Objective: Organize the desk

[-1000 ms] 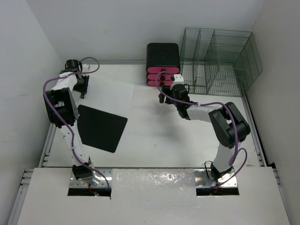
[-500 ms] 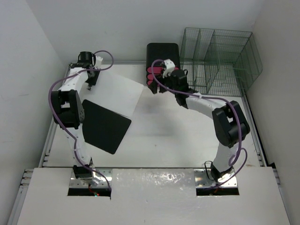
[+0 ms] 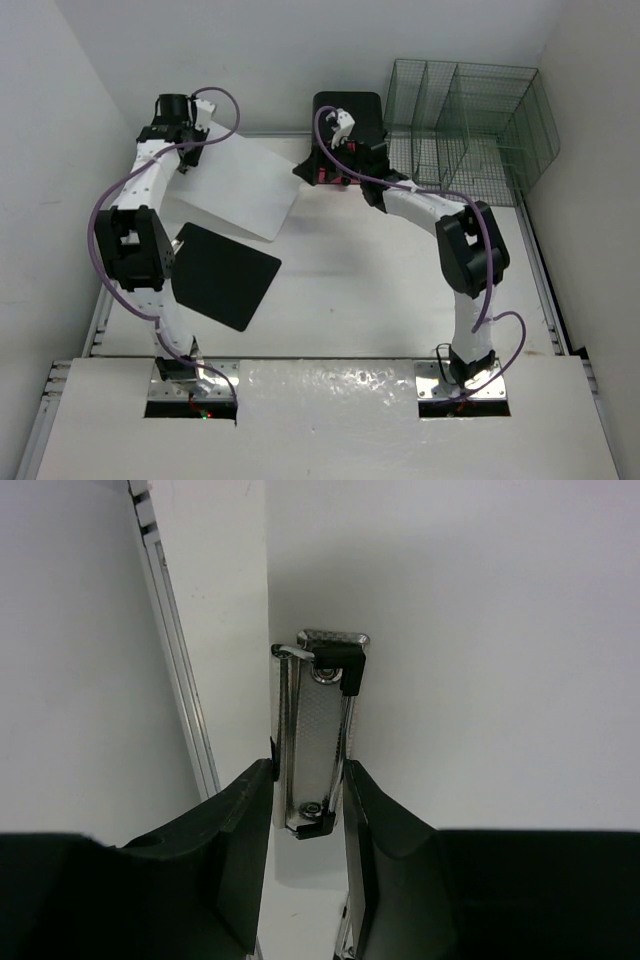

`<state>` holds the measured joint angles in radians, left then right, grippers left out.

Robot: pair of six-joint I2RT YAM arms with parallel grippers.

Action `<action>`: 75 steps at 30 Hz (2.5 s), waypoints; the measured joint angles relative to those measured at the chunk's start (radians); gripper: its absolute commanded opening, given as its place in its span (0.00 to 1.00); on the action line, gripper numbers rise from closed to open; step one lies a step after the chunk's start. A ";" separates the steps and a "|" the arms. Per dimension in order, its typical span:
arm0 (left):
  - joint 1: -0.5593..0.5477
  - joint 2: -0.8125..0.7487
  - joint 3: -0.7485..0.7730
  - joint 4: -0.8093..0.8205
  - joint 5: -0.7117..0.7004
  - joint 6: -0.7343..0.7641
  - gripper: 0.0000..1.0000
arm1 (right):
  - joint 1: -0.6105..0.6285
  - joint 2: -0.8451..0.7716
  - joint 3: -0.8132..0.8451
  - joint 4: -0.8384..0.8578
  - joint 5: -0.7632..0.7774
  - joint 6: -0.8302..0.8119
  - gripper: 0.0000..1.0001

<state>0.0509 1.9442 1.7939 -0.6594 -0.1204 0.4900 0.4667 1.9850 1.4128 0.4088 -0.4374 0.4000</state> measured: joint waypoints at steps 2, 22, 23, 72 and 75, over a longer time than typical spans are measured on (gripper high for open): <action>-0.002 -0.021 -0.001 -0.003 0.009 0.008 0.00 | 0.000 0.026 0.019 -0.001 -0.012 0.012 0.67; -0.193 -0.291 -0.201 -0.016 0.129 0.277 0.00 | 0.074 0.040 0.117 -0.054 -0.165 -0.041 0.77; -0.197 -0.294 -0.204 -0.021 0.143 0.286 0.00 | 0.079 0.040 0.121 -0.060 -0.172 -0.046 0.76; -0.068 -0.362 -0.144 -0.105 0.158 0.023 1.00 | 0.071 -0.281 -0.241 -0.138 -0.080 -0.130 0.00; 0.011 -0.362 -0.157 -0.071 0.159 -0.020 1.00 | 0.047 -0.355 -0.244 -0.143 -0.052 -0.148 0.00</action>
<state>0.0616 1.5818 1.6371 -0.7303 0.0383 0.4698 0.5137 1.6302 1.1690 0.2661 -0.4892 0.2520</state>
